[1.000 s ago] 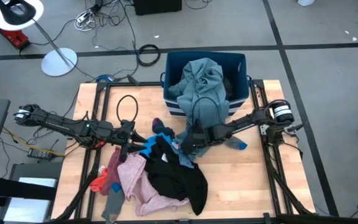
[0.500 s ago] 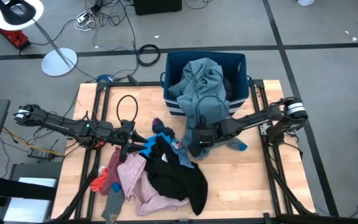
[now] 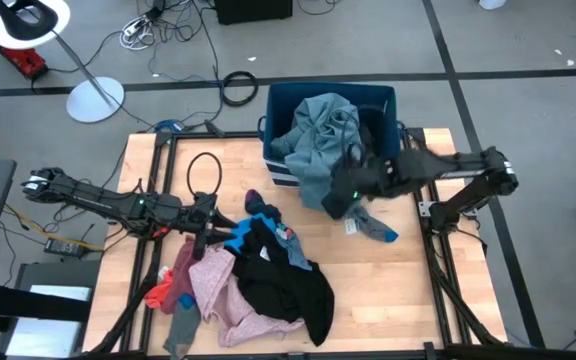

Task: Sort clothes
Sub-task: Put the gray pants into the blue bin

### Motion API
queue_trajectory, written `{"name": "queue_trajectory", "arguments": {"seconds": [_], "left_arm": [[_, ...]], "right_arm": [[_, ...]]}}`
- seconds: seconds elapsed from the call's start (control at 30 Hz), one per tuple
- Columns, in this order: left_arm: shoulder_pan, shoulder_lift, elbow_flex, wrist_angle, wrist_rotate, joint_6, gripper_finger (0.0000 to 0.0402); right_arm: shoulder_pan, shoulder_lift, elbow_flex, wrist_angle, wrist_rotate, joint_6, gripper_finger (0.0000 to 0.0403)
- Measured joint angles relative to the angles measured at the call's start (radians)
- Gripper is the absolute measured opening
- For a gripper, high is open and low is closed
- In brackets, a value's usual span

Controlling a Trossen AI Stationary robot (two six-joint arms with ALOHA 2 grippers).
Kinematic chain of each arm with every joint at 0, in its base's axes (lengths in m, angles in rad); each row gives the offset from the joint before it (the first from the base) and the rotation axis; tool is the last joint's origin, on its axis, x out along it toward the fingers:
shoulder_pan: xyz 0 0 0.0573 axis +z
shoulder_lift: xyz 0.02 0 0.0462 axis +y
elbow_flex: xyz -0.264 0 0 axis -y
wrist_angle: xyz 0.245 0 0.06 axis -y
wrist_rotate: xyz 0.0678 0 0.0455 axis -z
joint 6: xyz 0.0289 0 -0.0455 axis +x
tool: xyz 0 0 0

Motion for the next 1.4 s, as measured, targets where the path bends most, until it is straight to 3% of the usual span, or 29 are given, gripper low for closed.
{"name": "queue_trajectory", "arguments": {"seconds": [0.2, 0.33, 0.7, 0.83, 1.07, 1.4], "left_arm": [[0.000, 0.000, 0.000, 0.000, -0.030, 0.000, 0.0163], [0.000, 0.000, 0.000, -0.002, -0.032, 0.001, 0.0163], [0.000, 0.000, 0.000, -0.003, -0.032, 0.002, 0.0163], [0.000, 0.000, 0.000, -0.004, -0.032, 0.002, 0.0163], [0.000, 0.000, 0.000, -0.032, -0.032, 0.003, 0.0163], [0.000, 0.000, 0.000, -0.034, -0.033, 0.003, 0.0163]], "right_arm": [[-0.096, 0.021, 0.254, -0.082, 0.093, -0.153, 0.0008], [-0.150, 0.032, 0.388, -0.081, 0.220, -0.249, 0.0008], [-0.407, 0.046, 0.483, 0.074, 0.366, -0.532, 0.0008], [-0.498, 0.044, 0.482, 0.184, 0.367, -0.614, 0.0008], [-0.614, 0.048, 0.482, 0.341, 0.203, -0.663, 0.0008], [-0.761, 0.050, 0.482, 0.531, 0.129, -0.733, 0.0008]]}}
